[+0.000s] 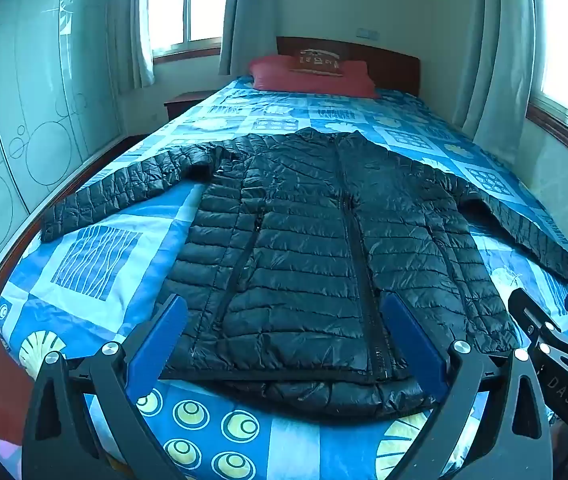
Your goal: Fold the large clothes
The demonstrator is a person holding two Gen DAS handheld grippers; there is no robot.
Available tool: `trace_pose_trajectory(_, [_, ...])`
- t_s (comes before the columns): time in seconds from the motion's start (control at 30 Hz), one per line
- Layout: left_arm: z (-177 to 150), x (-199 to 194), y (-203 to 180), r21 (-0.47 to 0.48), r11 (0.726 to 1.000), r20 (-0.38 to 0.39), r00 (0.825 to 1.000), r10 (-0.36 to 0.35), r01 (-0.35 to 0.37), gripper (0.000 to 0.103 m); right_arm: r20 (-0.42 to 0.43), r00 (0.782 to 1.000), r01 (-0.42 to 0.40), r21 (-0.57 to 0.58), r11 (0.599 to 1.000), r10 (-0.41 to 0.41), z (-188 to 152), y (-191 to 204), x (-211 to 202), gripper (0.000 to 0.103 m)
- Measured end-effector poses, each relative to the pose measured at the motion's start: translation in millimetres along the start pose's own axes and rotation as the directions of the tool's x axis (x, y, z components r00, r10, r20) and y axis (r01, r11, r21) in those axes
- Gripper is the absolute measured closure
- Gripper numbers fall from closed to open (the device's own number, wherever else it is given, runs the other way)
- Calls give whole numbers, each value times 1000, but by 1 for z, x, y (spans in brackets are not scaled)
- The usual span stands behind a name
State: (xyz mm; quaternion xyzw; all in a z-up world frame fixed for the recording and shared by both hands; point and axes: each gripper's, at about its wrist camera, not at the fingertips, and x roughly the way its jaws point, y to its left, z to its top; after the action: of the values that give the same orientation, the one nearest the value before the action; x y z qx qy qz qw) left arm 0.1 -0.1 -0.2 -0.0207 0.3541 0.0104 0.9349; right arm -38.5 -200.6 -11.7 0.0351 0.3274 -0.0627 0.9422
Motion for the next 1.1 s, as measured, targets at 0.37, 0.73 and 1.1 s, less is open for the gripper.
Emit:
trace_pose_trajectory(0.37, [-4,-4,-5,-2,1000,13,1000,16,-16,5,2,1000,-1,1,1000,1,-1,2,1,2])
trace_pose_trajectory(0.73, [-1,-3,-2,-3,1000,2,1000,6,-6,5,2,1000,-2,2,1000,2,-2,3,1,2])
trace_pose_trajectory(1.1, [-1,0,3,-4,1000,-5,1000,2,-2,5,-1,1000,-3,2,1000,3,-2,3,0,2])
